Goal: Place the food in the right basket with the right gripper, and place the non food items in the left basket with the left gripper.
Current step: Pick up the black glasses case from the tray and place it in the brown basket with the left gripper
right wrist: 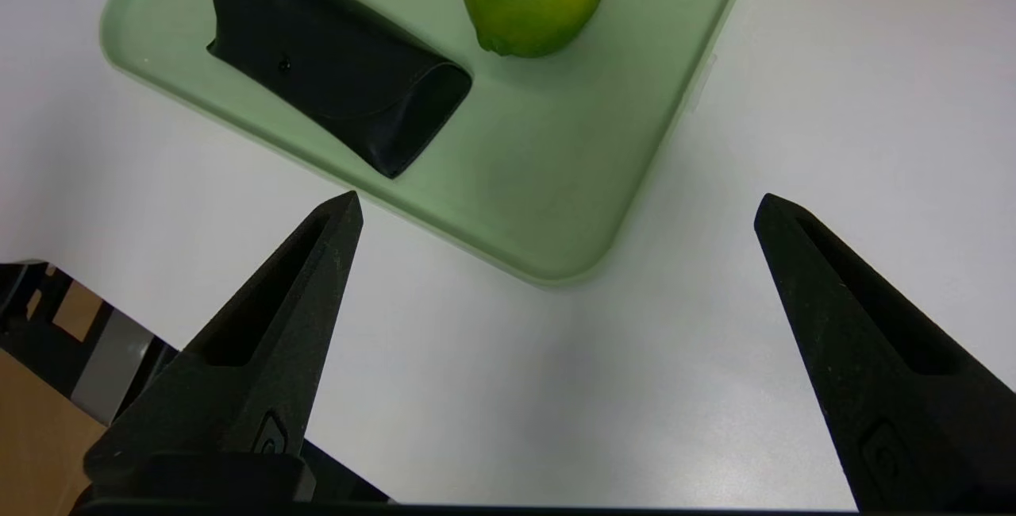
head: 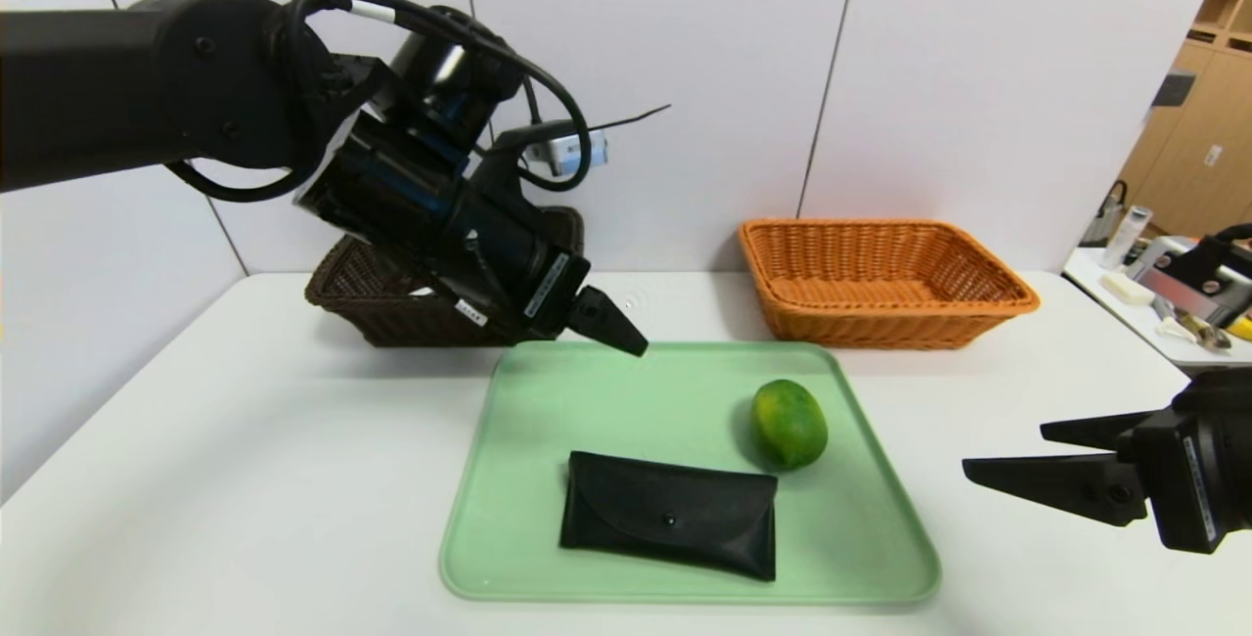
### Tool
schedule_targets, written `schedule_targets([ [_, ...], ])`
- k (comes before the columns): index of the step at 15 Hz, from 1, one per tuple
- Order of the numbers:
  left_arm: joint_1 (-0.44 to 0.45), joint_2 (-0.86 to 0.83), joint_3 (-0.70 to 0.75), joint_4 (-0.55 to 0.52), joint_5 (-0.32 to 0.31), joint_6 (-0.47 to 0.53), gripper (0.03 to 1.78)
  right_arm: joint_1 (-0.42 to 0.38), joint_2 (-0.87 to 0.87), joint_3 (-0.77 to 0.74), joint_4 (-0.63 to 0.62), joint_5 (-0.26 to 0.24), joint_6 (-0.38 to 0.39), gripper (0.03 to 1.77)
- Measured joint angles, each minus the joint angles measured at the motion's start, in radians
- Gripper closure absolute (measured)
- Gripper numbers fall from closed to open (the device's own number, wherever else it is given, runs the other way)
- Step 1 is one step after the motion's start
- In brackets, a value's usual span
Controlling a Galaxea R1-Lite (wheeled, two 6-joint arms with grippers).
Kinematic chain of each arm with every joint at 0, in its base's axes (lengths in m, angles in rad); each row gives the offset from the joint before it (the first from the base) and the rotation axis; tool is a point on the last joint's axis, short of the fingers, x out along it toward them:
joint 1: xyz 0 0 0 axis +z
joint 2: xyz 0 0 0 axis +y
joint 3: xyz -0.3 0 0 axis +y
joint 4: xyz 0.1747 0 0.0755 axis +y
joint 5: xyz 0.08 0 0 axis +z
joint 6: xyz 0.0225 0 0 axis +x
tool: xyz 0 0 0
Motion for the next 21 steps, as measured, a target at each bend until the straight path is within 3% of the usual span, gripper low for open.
schedule_targets([
  [2,-0.006,-0.005,0.034,-0.001,-0.072,0.139,0.12,0.000,0.000,0.003,0.000,-0.001,0.000,0.09],
  [5,-0.017,0.009,0.076,0.004,-0.120,0.365,0.12,-0.001,0.000,0.007,0.001,0.000,0.006,0.09],
  [8,-0.050,0.020,0.131,-0.001,-0.203,0.500,0.12,-0.008,0.000,0.008,0.001,0.000,0.016,0.09],
  [10,-0.070,0.034,0.157,-0.001,-0.210,0.584,0.12,-0.010,0.000,0.010,0.001,0.000,0.016,0.09],
  [15,-0.101,0.091,0.195,-0.006,-0.204,0.673,0.12,-0.011,0.000,0.020,0.002,-0.001,0.016,0.09],
  [21,-0.131,0.143,0.206,-0.050,-0.175,0.676,0.12,-0.011,-0.009,0.029,0.000,-0.002,0.016,0.09],
])
